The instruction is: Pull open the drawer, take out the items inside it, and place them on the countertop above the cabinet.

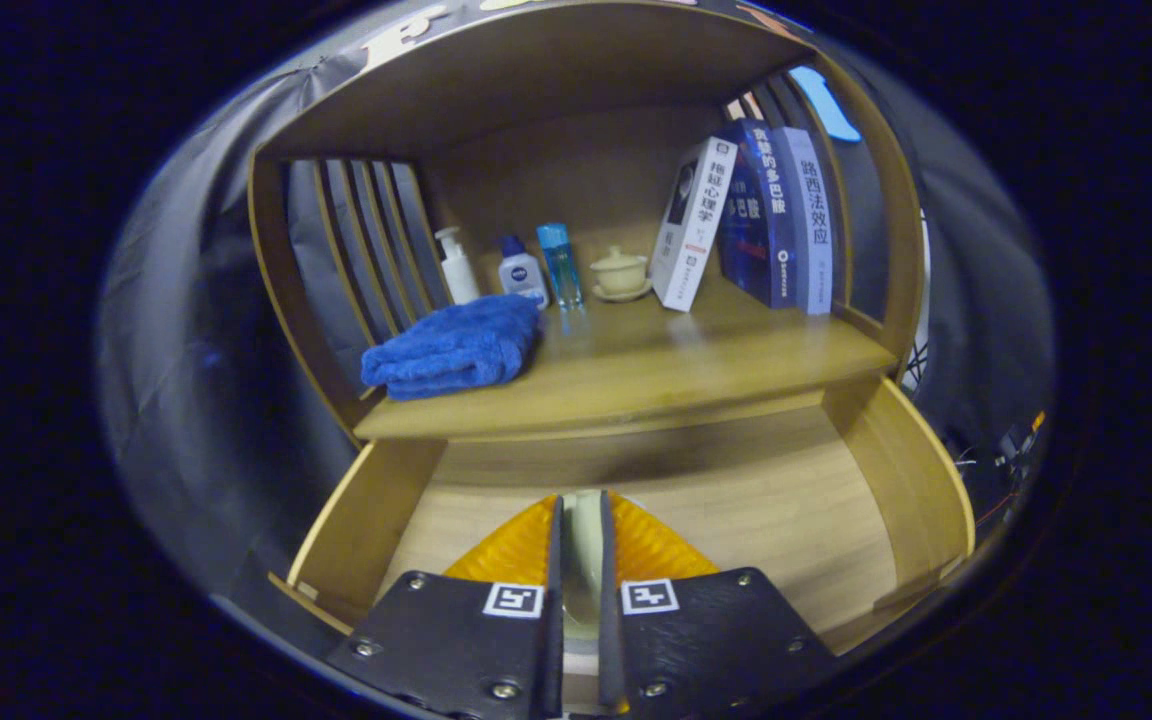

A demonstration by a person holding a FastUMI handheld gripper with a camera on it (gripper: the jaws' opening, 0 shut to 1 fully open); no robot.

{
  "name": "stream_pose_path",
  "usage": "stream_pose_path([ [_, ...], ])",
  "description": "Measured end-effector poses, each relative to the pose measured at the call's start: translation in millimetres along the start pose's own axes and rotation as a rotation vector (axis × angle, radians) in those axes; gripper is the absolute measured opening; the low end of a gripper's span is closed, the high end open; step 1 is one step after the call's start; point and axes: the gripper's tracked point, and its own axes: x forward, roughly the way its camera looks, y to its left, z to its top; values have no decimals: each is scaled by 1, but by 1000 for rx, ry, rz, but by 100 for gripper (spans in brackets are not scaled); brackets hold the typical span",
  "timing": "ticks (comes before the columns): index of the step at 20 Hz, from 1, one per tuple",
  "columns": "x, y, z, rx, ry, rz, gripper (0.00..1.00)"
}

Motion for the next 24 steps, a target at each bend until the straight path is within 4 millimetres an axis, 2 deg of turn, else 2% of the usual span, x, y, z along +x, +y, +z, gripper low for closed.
stream_pose_path([
  [4, -1, 7, 47, -2, -85, 7, 14],
  [7, 14, 3, 76, 1, -139, -20, 14],
  [9, 33, -4, 84, 0, -156, -48, 14],
  [12, 71, -10, 76, -18, -141, -84, 14],
  [18, 133, -9, 102, 119, -191, -21, 14],
  [24, 170, -23, 122, 107, -285, -73, 14],
])
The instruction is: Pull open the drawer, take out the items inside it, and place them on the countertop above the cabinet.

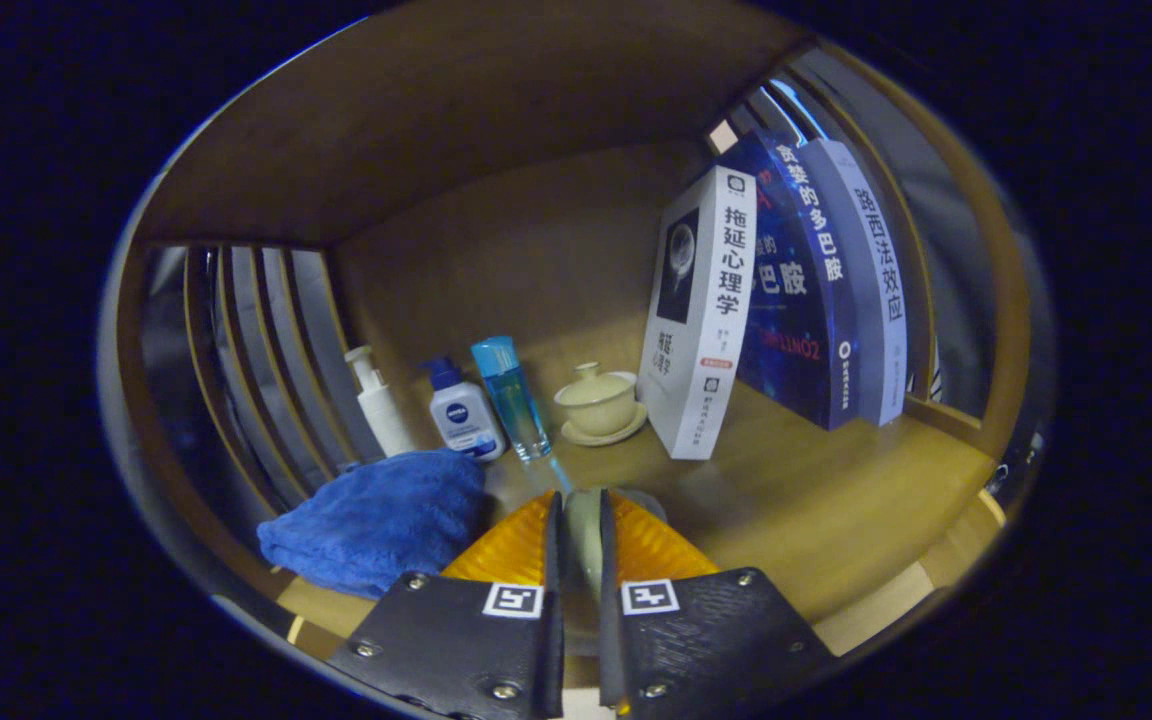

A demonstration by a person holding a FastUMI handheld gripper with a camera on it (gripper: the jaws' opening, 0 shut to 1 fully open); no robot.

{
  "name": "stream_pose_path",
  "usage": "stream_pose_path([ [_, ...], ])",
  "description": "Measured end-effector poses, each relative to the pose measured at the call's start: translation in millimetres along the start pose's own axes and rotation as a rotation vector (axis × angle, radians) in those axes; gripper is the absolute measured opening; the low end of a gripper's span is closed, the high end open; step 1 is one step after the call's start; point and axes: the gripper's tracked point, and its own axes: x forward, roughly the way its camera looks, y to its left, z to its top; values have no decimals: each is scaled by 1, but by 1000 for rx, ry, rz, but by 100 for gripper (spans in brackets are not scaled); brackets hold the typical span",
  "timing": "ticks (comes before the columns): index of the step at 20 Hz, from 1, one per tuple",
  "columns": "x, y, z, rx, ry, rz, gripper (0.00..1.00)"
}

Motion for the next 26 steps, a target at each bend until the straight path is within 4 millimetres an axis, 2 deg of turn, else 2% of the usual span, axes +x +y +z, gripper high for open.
stream_pose_path([
  [7, 9, -2, 0, 2, 8, -17, 14],
  [11, 9, -4, -8, 113, 91, -59, 15],
  [13, -5, -9, -6, 121, 112, -87, 20],
  [14, -11, -9, -7, 105, 124, -91, 25],
  [15, -21, -8, -8, 92, 128, -90, 25],
  [17, -36, -3, 0, 75, 101, -76, 46],
  [22, -80, 10, -3, 0, 120, -42, 98],
  [26, -125, 19, 6, -49, 79, -9, 98],
])
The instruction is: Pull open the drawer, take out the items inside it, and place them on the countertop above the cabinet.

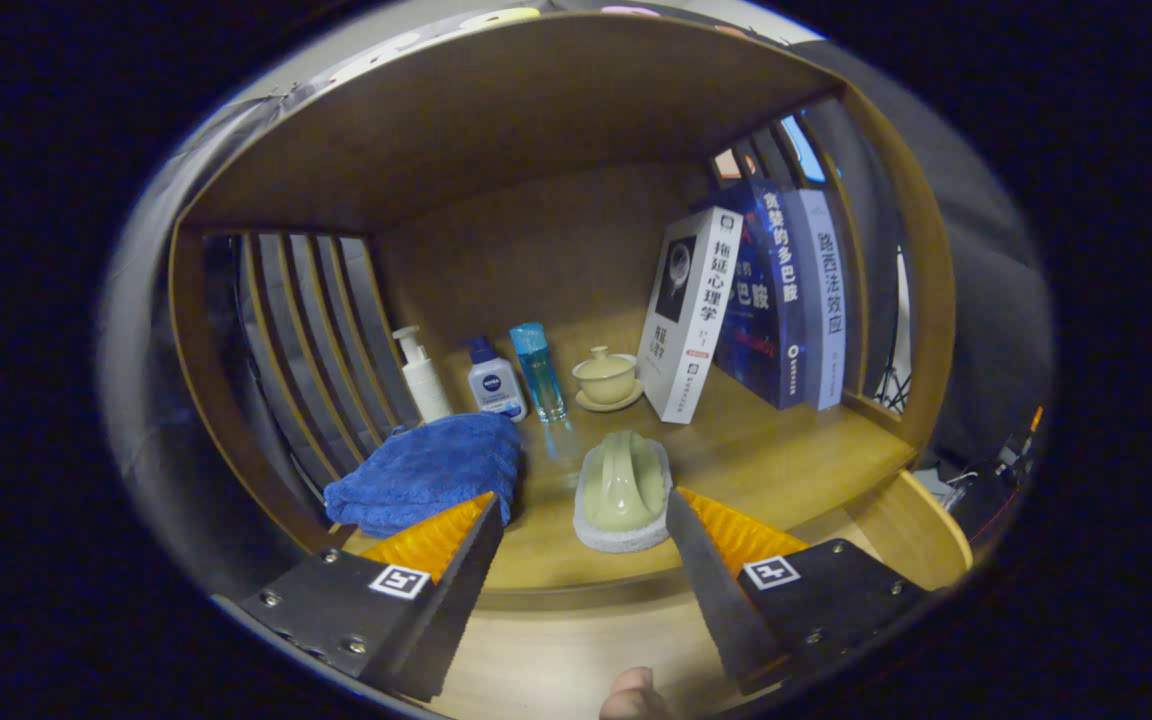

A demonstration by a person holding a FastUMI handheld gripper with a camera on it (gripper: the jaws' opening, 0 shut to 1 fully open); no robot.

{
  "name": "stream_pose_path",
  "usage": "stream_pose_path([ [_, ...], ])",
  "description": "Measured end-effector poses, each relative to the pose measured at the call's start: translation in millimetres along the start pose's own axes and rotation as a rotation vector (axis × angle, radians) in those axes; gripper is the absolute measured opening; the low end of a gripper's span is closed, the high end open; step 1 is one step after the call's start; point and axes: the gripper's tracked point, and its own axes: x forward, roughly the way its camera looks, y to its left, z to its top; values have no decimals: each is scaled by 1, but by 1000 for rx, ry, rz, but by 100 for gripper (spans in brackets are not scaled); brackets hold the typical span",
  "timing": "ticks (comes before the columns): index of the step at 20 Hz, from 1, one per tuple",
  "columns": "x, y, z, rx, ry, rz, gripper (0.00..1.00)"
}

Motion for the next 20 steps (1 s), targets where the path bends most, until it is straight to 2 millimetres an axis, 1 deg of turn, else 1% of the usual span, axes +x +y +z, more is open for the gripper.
stream_pose_path([
  [5, -64, 4, 9, -57, -63, 30, 98],
  [9, -123, 7, 8, -108, -118, 42, 98],
  [11, -154, 9, 0, -130, -141, 49, 98],
  [12, -170, 15, -6, -143, -151, 65, 98],
  [14, -198, 21, -14, -149, -181, 76, 98],
  [16, -224, 29, -26, -167, -197, 101, 98],
  [17, -236, 28, -31, -176, -214, 95, 98],
  [19, -256, 23, -49, -170, -221, 78, 98],
  [20, -264, 18, -55, -159, -233, 59, 98],
])
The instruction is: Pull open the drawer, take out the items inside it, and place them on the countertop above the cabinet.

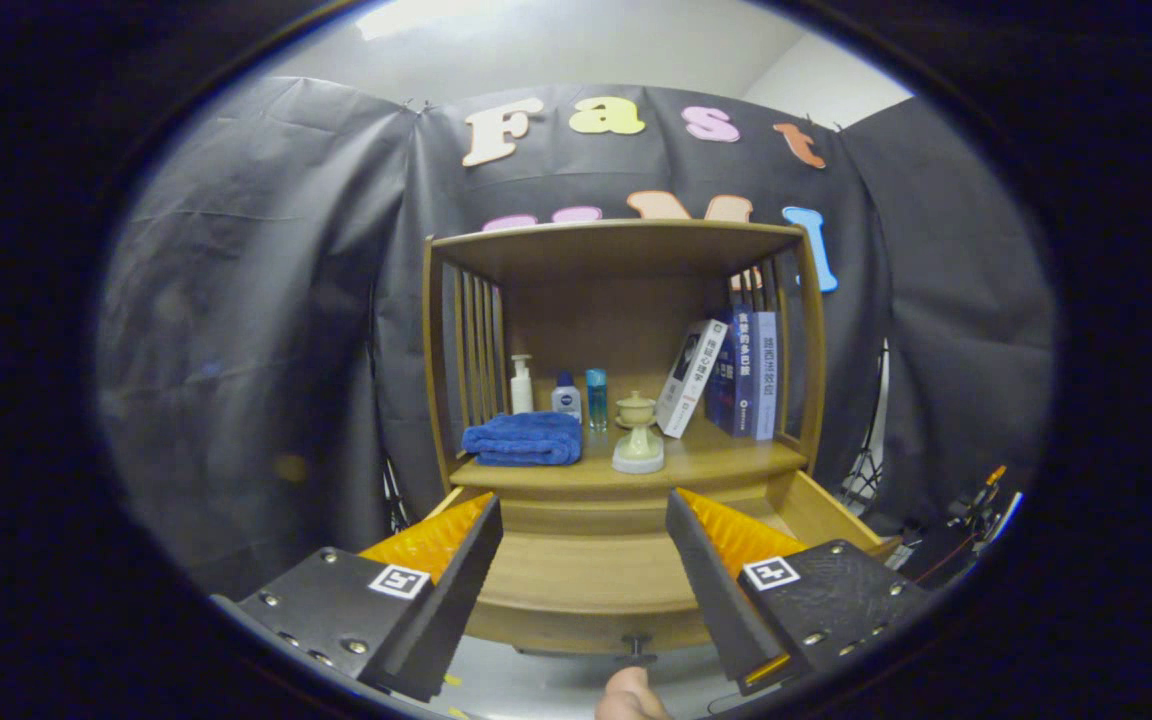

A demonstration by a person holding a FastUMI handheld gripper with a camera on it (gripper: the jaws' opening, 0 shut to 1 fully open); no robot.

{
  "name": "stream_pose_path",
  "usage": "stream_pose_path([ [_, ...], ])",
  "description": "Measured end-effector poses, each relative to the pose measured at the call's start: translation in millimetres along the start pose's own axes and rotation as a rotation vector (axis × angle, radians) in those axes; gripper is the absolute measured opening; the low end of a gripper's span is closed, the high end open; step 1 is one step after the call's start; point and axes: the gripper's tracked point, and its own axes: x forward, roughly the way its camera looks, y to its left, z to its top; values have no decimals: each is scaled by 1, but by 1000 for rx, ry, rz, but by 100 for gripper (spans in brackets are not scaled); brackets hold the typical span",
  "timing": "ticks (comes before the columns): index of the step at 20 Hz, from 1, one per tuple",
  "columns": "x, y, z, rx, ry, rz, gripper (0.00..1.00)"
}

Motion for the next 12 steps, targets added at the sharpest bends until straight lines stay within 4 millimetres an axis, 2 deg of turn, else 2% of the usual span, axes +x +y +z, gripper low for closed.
stream_pose_path([
  [2, -14, -17, -15, 26, -16, -65, 99],
  [4, -18, -23, -36, 65, -6, -85, 98],
  [9, -14, -50, -100, 2, 92, -135, 99],
  [12, -13, -53, -128, -21, 103, -125, 99],
])
